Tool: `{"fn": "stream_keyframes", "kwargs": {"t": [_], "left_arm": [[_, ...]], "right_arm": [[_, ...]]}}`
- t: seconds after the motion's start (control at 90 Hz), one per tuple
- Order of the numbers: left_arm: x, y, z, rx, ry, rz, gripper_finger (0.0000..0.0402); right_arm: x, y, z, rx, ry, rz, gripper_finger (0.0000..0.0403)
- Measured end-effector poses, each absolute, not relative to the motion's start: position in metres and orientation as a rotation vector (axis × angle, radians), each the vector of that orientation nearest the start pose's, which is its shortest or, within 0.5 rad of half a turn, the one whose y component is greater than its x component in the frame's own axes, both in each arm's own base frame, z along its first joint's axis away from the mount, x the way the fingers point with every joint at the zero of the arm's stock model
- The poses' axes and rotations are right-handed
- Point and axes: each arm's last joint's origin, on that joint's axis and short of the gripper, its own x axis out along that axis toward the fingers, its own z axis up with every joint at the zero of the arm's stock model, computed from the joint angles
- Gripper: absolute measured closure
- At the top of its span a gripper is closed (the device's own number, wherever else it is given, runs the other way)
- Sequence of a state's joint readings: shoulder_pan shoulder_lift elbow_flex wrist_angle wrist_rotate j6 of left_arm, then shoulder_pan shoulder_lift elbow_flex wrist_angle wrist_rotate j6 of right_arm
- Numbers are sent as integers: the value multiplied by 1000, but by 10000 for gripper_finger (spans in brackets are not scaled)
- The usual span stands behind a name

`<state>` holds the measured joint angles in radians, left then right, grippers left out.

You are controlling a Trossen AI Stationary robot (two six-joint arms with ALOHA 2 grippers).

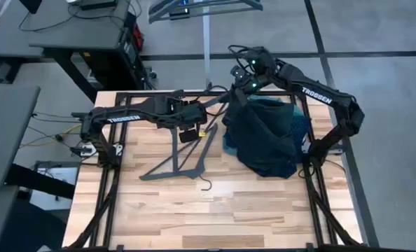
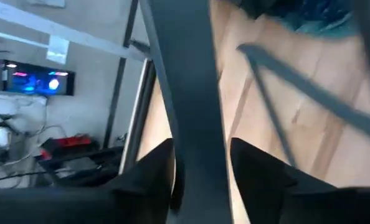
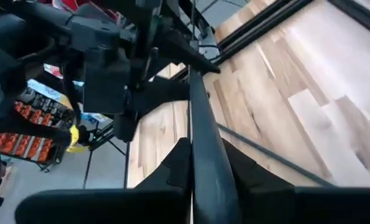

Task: Hang clothes
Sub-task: Hang the gray hanger on the rack

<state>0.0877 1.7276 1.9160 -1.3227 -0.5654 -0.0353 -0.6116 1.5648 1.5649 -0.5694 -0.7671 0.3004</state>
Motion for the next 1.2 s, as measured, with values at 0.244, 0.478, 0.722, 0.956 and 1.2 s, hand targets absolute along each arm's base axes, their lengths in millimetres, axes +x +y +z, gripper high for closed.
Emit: {"fn": "stream_keyframes", "kwargs": {"t": [0.244, 0.478, 0.722, 0.956, 1.2], "left_arm": [[295, 65, 455, 128, 774, 684, 243], [230, 90, 524, 112, 444, 836, 241], [176, 99, 560, 210, 251, 967, 241], [158, 101, 569, 289, 238, 1016, 240], [160, 107, 565, 339, 306, 1026, 240]], "right_arm": [[274, -204, 384, 616, 390, -10, 373], [252, -232, 431, 428, 168, -91, 373], [210, -252, 496, 200, -62, -220, 373], [172, -261, 530, 54, -157, -377, 373], [161, -261, 541, 24, -177, -398, 373]]}}
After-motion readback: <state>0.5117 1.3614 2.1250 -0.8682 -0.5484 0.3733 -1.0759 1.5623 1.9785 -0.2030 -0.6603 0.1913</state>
